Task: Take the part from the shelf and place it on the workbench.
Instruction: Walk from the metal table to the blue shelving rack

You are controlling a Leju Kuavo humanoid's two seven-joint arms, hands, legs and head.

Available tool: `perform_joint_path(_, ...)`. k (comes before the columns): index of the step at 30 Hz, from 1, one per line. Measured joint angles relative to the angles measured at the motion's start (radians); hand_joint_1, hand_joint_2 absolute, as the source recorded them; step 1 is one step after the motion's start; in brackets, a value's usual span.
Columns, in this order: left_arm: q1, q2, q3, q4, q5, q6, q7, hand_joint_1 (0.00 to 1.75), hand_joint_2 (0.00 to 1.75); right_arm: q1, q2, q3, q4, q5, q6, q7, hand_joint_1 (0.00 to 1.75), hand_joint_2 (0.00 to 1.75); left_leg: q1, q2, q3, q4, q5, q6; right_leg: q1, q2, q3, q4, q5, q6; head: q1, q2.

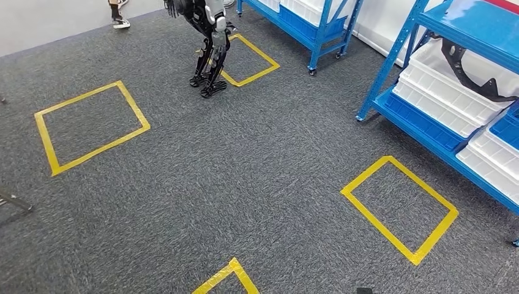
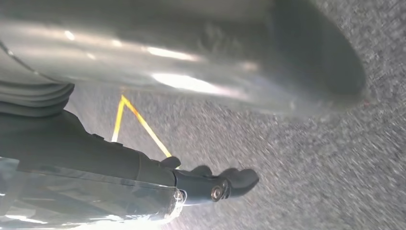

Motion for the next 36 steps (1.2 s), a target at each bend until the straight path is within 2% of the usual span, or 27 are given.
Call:
perform_joint_path(1,-0.001,0.001,0.0,0.0,0.0,0.0,-0.001,0.0,0.0,0.001,0.001,0.0,0.0,0.0,0.001,0.0,0.0,0.0,-0.001,0.015,0.002,-0.001,0.0,0.008,-0.002,0.007,-0.002,-0.001,0.001,0.005,0.0,0.0)
perform_joint_path(2,-0.002,0.002,0.0,0.0,0.0,0.0,-0.002,0.0,0.0,0.003,0.003,0.0,0.0,0.0,0.001,0.0,0.0,0.0,-0.002,0.031,0.006,-0.003,-0.001,0.015,-0.001,-0.008,-0.006,0.005,-0.003,0.009,0.001,0.0)
perform_joint_path(3,-0.002,0.004,0.0,0.0,0.0,0.0,-0.003,0.0,0.0,0.003,0.004,0.0,0.001,0.0,0.002,0.0,0.0,0.0,-0.003,0.047,0.01,-0.006,-0.002,0.022,0.0,-0.034,-0.016,0.025,-0.014,0.013,0.005,0.0)
perform_joint_path(5,0.0,0.005,0.0,0.0,0.0,0.0,-0.005,0.0,0.0,-0.001,0.005,0.0,0.001,0.0,0.002,0.0,0.0,0.0,-0.007,0.086,0.019,-0.009,-0.006,0.031,0.003,-0.1,-0.066,0.125,-0.064,0.019,0.014,0.0)
perform_joint_path(7,0.002,0.007,0.0,0.0,0.0,0.0,-0.005,0.0,0.0,-0.004,0.006,0.0,0.001,0.0,0.003,0.0,0.0,0.0,-0.013,0.126,0.024,-0.009,-0.013,0.037,0.001,-0.121,-0.129,0.241,-0.109,0.022,0.016,0.0)
perform_joint_path(8,0.002,0.007,0.0,0.0,0.0,0.0,-0.004,0.0,0.0,-0.001,0.007,0.0,0.001,0.0,0.004,0.0,0.0,0.0,-0.016,0.142,0.026,-0.009,-0.017,0.037,0.0,-0.123,-0.143,0.265,-0.107,0.02,0.016,0.0)
perform_joint_path(9,0.001,0.008,0.0,0.0,0.0,0.0,-0.004,0.0,0.0,0.004,0.008,0.0,0.001,0.0,0.004,0.0,0.0,0.0,-0.019,0.155,0.03,-0.009,-0.021,0.037,0.001,-0.125,-0.137,0.252,-0.088,0.016,0.016,0.0)
perform_joint_path(10,-0.001,0.009,0.0,0.0,0.0,0.0,-0.004,0.0,0.0,0.008,0.008,0.0,0.001,-0.001,0.006,0.0,0.0,0.0,-0.021,0.167,0.035,-0.01,-0.024,0.037,0.004,-0.129,-0.114,0.205,-0.054,0.009,0.016,0.0)
perform_joint_path(12,-0.004,0.008,0.0,0.0,-0.001,0.0,-0.004,0.0,0.0,0.01,0.008,0.0,0.001,-0.002,0.008,0.0,0.0,0.0,-0.024,0.187,0.045,-0.011,-0.031,0.033,0.017,-0.166,-0.052,0.079,0.003,-0.01,0.014,0.0)
perform_joint_path(14,-0.007,0.007,0.0,0.0,-0.001,0.0,-0.004,0.0,0.0,0.005,0.008,0.0,0.0,-0.002,0.009,-0.002,0.0,0.0,-0.026,0.205,0.05,-0.015,-0.035,0.027,0.032,-0.199,-0.02,0.011,0.014,-0.026,0.011,0.0)
perform_joint_path(16,-0.01,0.005,0.0,-0.001,-0.001,0.0,-0.004,0.0,0.0,0.005,0.007,0.0,0.0,-0.003,0.009,-0.003,0.0,0.0,-0.025,0.223,0.058,-0.022,-0.037,0.017,0.037,-0.19,-0.014,-0.003,0.011,-0.034,0.008,0.0)
perform_joint_path(17,-0.012,0.005,0.0,-0.002,-0.001,0.0,-0.004,0.0,0.0,0.007,0.006,0.0,0.0,-0.004,0.009,-0.003,0.0,0.0,-0.023,0.207,0.064,-0.022,-0.04,0.012,0.035,-0.18,-0.008,-0.013,0.015,-0.037,0.005,0.0)
perform_joint_path(18,-0.013,0.004,0.0,-0.003,-0.001,0.0,-0.005,0.0,0.0,0.008,0.006,0.0,0.0,-0.006,0.01,-0.003,0.0,0.0,-0.023,0.176,0.063,-0.011,-0.049,0.008,0.031,-0.171,0.001,-0.025,0.02,-0.041,0.003,0.0)
perform_joint_path(20,-0.013,0.004,0.0,-0.004,-0.002,0.0,-0.006,0.0,0.0,0.005,0.007,0.0,0.001,-0.008,0.01,-0.004,0.0,0.0,-0.02,0.103,0.023,0.074,-0.092,0.001,0.023,-0.151,0.013,-0.043,0.028,-0.047,-0.006,0.0)
perform_joint_path(21,-0.01,0.005,0.0,-0.004,-0.002,0.0,-0.006,0.0,0.0,0.002,0.008,0.0,0.0,-0.008,0.011,-0.004,0.0,0.0,-0.02,0.088,-0.013,0.136,-0.119,-0.001,0.022,-0.138,0.015,-0.044,0.029,-0.049,-0.011,0.0)
perform_joint_path(22,-0.008,0.005,0.0,-0.004,-0.002,0.0,-0.006,0.0,0.0,-0.001,0.008,0.0,0.0,-0.008,0.011,-0.004,0.0,0.0,-0.019,0.086,-0.049,0.194,-0.137,-0.004,0.021,-0.124,0.015,-0.044,0.029,-0.05,-0.017,0.0)
perform_joint_path(23,-0.005,0.006,0.0,-0.004,-0.002,0.0,-0.006,0.0,0.0,-0.001,0.008,0.0,0.0,-0.008,0.011,-0.004,0.0,0.0,-0.017,0.088,-0.075,0.227,-0.138,-0.007,0.02,-0.109,0.016,-0.043,0.027,-0.05,-0.023,0.0)
perform_joint_path(24,-0.004,0.007,0.0,-0.004,-0.002,0.0,-0.006,0.0,0.0,0.001,0.008,0.0,0.001,-0.008,0.012,-0.004,0.0,0.0,-0.016,0.089,-0.084,0.225,-0.118,-0.009,0.017,-0.093,0.017,-0.04,0.024,-0.047,-0.028,0.0)
perform_joint_path(25,-0.003,0.008,0.0,-0.004,-0.001,0.0,-0.007,0.0,0.0,0.003,0.008,0.0,0.001,-0.009,0.012,-0.005,0.0,0.0,-0.015,0.087,-0.075,0.187,-0.08,-0.012,0.014,-0.078,0.019,-0.036,0.021,-0.043,-0.031,0.0)
perform_joint_path(26,-0.003,0.009,0.0,-0.004,-0.001,0.0,-0.007,0.0,0.0,0.005,0.008,0.0,0.001,-0.009,0.012,-0.006,0.0,0.0,-0.011,0.073,-0.054,0.125,-0.036,-0.015,0.011,-0.064,0.019,-0.029,0.015,-0.037,-0.035,0.0)
perform_joint_path(27,-0.003,0.01,0.0,-0.004,-0.001,0.0,-0.007,0.0,0.0,0.005,0.008,0.0,0.001,-0.009,0.011,-0.007,0.0,0.0,-0.007,0.044,-0.03,0.065,-0.007,-0.017,0.009,-0.05,0.018,-0.021,0.009,-0.03,-0.04,0.0)
perform_joint_path(28,-0.003,0.01,0.0,-0.004,-0.001,0.0,-0.007,0.0,0.0,0.004,0.008,0.0,0.001,-0.009,0.011,-0.007,0.0,0.0,-0.003,0.021,-0.011,0.02,0.009,-0.015,0.007,-0.037,0.015,-0.012,0.003,-0.023,-0.044,0.0)
perform_joint_path(29,-0.002,0.01,0.0,-0.004,-0.001,0.0,-0.008,0.0,0.0,0.003,0.008,0.0,0.001,-0.009,0.011,-0.008,0.0,0.0,-0.002,0.004,0.0,-0.003,0.009,-0.011,0.005,-0.025,0.01,-0.007,-0.001,-0.017,-0.047,0.0)
perform_joint_path(30,-0.002,0.01,0.0,-0.004,0.0,0.0,-0.008,0.0,0.0,0.002,0.008,0.0,0.001,-0.008,0.01,-0.008,0.0,0.0,-0.003,0.001,0.004,-0.008,0.001,-0.003,0.003,-0.013,0.007,-0.006,-0.003,-0.01,-0.05,0.0)
perform_joint_path(32,-0.002,0.011,0.0,-0.004,0.002,0.0,-0.01,0.0,0.0,0.004,0.009,0.0,0.001,-0.009,0.01,-0.008,0.0,0.0,-0.004,0.03,0.011,-0.013,-0.001,0.012,-0.001,0.005,0.003,-0.006,-0.003,0.002,-0.05,0.0)
perform_joint_path(34,-0.003,0.012,0.0,-0.004,0.002,0.001,-0.014,0.0,0.0,0.005,0.01,0.0,0.001,-0.008,0.009,-0.008,0.0,0.0,-0.003,0.061,0.021,-0.019,-0.002,0.024,0.001,-0.035,-0.015,0.033,-0.025,0.012,-0.046,0.0)
perform_joint_path(36,0.0,0.012,0.0,-0.004,0.003,0.001,-0.018,0.0,0.0,0.0,0.01,0.0,0.001,-0.008,0.009,-0.008,0.0,0.0,-0.006,0.098,0.029,-0.021,-0.009,0.031,0.003,-0.097,-0.074,0.146,-0.08,0.019,-0.037,0.0)
